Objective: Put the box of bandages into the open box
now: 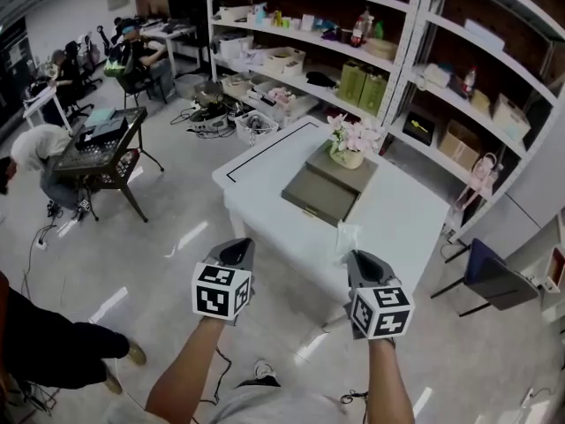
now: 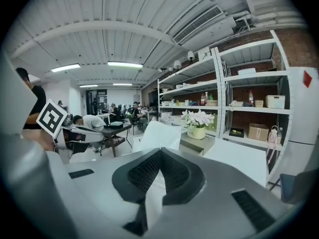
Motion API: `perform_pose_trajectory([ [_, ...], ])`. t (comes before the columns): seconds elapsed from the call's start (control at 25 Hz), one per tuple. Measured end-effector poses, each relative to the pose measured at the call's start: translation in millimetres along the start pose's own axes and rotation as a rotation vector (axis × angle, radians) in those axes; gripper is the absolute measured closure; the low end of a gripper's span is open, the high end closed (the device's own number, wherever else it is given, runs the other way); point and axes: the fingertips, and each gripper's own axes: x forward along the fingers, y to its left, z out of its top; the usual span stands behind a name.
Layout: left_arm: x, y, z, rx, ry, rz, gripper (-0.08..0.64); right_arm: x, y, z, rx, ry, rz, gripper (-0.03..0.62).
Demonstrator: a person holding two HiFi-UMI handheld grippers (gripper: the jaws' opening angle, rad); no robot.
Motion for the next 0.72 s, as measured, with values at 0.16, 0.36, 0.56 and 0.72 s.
perform_pose_trajectory([
  [0.16,12,19,4,0.010,0.000,-0.022,0.557,21,3,7,0.004,-0.002,-0.022,0.588],
  [0.36,21,34,7,0.019,-0.005,-0.044,0.557,41,6,12,-0.002,0.003,-0.038,0.588],
  [0.56,32,46,8,0.028,-0.004,-0.053,0.557,57,4,14,-0.008,0.003,-0.048,0.588],
  [0.72,45,51,7,0.037,0.006,-0.066,0.557,69,-2,14,-0.006,0.008,-0.055,0.588],
])
